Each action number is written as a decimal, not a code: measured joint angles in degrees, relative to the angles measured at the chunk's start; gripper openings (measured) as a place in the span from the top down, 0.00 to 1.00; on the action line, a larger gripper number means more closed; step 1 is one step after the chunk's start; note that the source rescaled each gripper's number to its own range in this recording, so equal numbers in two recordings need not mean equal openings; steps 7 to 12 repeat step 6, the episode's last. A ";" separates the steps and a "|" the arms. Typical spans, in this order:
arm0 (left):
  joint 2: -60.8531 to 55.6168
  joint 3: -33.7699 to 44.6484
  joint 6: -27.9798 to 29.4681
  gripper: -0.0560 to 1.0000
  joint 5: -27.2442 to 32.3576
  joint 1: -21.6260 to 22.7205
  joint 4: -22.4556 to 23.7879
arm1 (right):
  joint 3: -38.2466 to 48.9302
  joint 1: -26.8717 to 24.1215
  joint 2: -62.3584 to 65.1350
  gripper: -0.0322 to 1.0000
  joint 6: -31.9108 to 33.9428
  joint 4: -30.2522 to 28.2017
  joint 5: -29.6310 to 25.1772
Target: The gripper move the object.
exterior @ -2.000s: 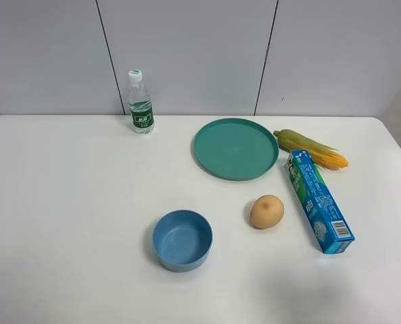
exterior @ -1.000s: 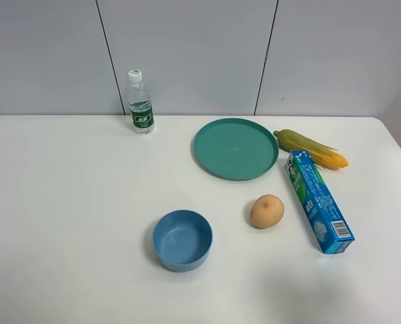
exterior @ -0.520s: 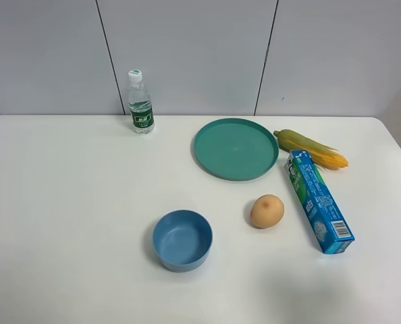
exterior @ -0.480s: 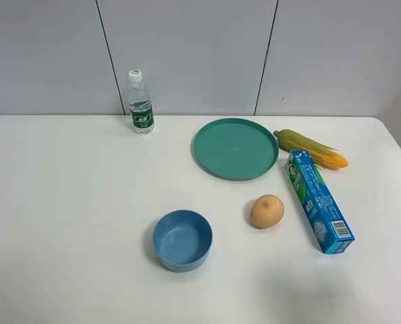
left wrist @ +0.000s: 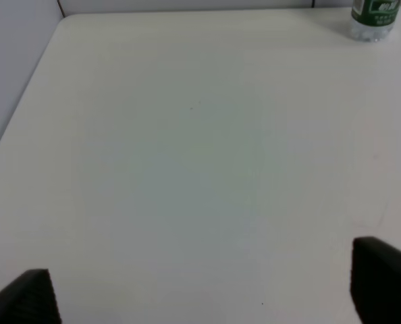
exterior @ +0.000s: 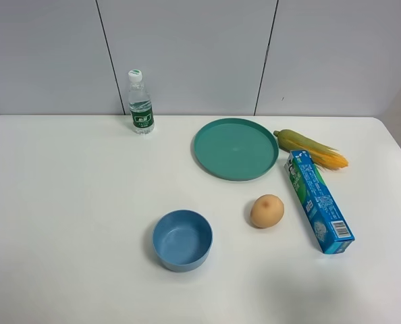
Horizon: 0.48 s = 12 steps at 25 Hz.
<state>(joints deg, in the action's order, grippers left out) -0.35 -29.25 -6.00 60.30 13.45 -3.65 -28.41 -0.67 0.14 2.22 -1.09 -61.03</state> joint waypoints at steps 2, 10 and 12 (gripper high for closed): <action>0.00 0.00 0.00 0.14 0.00 0.00 0.00 | 0.00 0.00 0.00 0.00 0.00 0.00 0.00; 0.00 0.00 0.00 0.14 0.00 0.00 0.00 | 0.00 0.00 0.00 0.00 0.00 0.00 0.00; 0.00 0.00 0.00 0.14 0.00 0.00 0.00 | 0.00 0.00 0.00 0.00 0.00 0.00 0.00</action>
